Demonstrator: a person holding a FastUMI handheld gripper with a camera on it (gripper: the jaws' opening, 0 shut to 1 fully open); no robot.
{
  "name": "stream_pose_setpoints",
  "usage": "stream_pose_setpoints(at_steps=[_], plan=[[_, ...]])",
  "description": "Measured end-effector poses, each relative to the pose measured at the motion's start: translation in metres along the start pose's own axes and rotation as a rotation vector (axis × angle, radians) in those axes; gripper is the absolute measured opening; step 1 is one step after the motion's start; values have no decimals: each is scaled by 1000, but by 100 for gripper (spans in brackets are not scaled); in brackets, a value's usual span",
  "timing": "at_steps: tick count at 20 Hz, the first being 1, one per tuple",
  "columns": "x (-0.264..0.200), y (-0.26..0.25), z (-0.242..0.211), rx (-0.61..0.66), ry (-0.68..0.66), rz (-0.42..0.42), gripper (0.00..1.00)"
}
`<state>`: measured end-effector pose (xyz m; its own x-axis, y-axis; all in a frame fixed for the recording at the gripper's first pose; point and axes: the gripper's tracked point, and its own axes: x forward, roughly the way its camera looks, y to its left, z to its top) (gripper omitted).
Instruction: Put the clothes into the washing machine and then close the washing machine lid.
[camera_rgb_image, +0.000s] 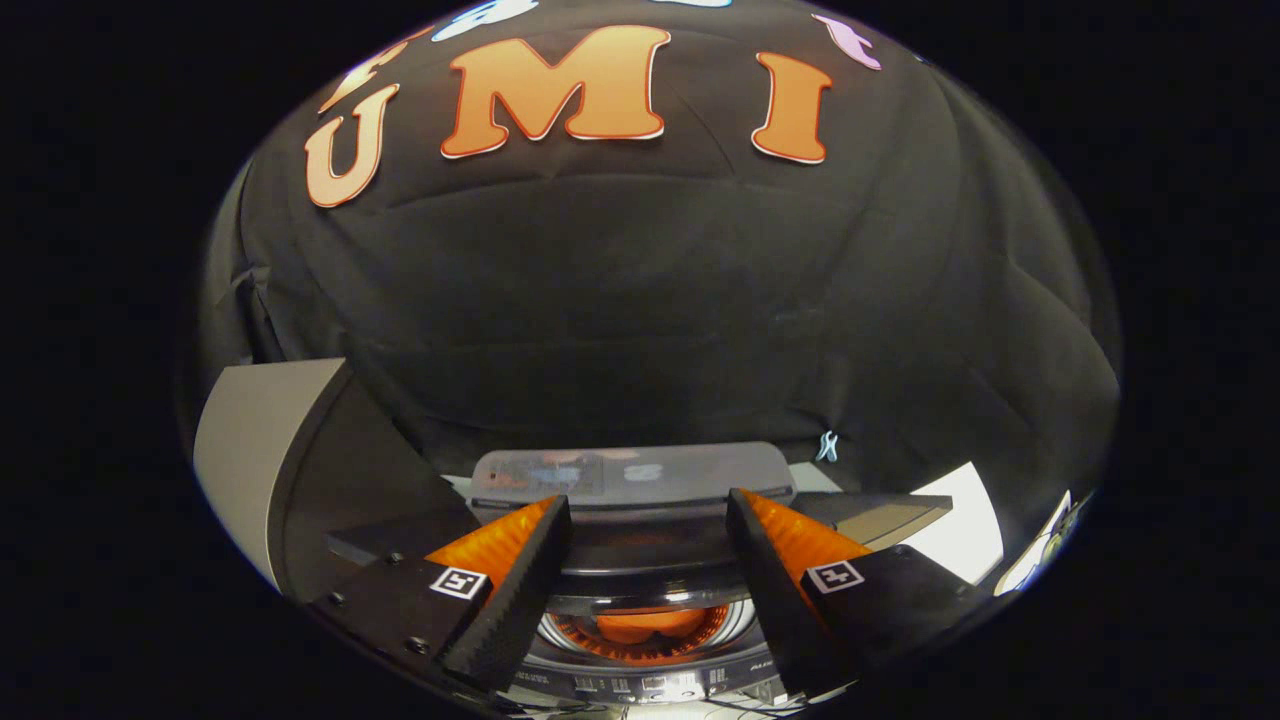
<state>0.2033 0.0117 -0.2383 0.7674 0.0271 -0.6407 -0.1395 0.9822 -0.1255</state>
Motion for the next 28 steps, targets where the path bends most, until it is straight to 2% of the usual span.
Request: stream_pose_setpoints(at_steps=[4,9,20,28], plan=[[-11,-3,-29,50,43,18,100],[-35,-11,-25,47,22,11,100],[-152,-26,84,59,-262,40,99],[-221,-42,147,29,-412,27,99]])
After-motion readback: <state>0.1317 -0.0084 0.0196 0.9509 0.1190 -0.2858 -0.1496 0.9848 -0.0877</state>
